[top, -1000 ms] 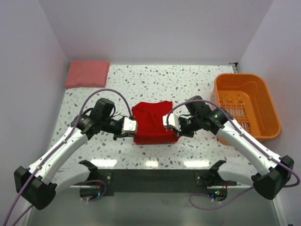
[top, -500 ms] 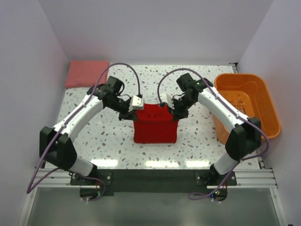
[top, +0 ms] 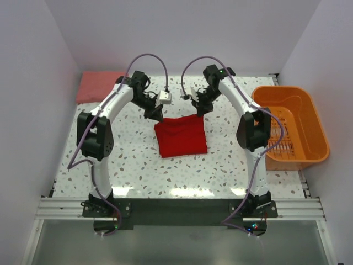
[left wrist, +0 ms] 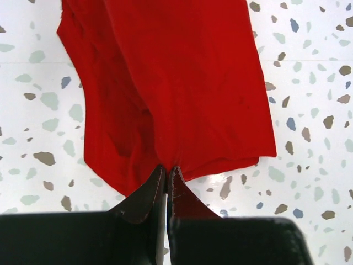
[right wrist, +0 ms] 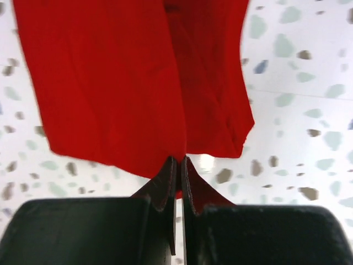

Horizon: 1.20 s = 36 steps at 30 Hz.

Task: Fold and stack the t-shirts
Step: Fold the tshirt

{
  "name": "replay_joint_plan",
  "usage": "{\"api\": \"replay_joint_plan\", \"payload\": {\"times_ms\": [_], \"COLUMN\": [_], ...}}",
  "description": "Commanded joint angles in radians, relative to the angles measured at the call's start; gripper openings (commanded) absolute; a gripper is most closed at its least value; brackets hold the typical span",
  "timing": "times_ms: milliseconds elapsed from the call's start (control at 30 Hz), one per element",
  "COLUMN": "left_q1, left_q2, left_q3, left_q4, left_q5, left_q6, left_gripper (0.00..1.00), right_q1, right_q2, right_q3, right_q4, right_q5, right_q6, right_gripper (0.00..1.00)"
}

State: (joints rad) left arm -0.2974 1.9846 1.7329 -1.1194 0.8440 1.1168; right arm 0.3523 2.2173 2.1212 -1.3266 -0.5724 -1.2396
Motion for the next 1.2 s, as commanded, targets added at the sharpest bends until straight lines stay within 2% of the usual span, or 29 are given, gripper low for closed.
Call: {"api": "replay_joint_plan", "payload": {"times_ms": [0,167,333,400,433,533,700,867,967,1033,1167], "left_q1": [0.024,0.055,0.083,0.092,0.096,0.101,0.107,0.104,0.104,0.110,0.142], "left_q2": [0.064,0.157,0.235,0.255,0.260,0.270,0.327,0.365,0.364,0.349,0.339], "left_q3": [0.123,0.192,0.202,0.186,0.166,0.114,0.105,0.119,0.102,0.065,0.091], "left_q4": [-0.028,-0.013,0.044,0.098,0.121,0.283,0.388,0.380,0.375,0.421,0.466], "left_q5": [0.046,0.041,0.027,0.010,-0.002,-0.055,-0.108,-0.161,-0.166,-0.178,-0.103], "left_q6": [0.017,-0.015,-0.084,-0.139,-0.161,-0.294,-0.426,-0.463,-0.486,-0.528,-0.690], "left_gripper": [0.00,0.00,0.00,0.00,0.00,0.00,0.00,0.00,0.00,0.02,0.03], "right_q1": [-0.010,-0.019,-0.021,-0.019,-0.016,-0.013,-0.009,0.013,0.016,0.014,0.010], "right_q2": [0.048,0.134,0.189,0.194,0.196,0.203,0.217,0.257,0.252,0.246,0.220], "right_q3": [0.134,0.181,0.204,0.188,0.163,0.120,0.065,0.037,0.019,0.026,0.077], "right_q4": [-0.247,-0.172,0.004,0.090,0.119,0.225,0.365,0.339,0.320,0.311,0.279], "right_q5": [-0.038,-0.014,-0.009,-0.003,0.017,0.054,0.097,0.152,0.177,0.151,0.073], "right_q6": [-0.072,-0.069,0.021,0.064,0.081,0.165,0.264,0.295,0.333,0.356,0.508], "right_gripper": [0.00,0.00,0.00,0.00,0.07,0.04,0.04,0.06,0.11,0.20,0.20]}}
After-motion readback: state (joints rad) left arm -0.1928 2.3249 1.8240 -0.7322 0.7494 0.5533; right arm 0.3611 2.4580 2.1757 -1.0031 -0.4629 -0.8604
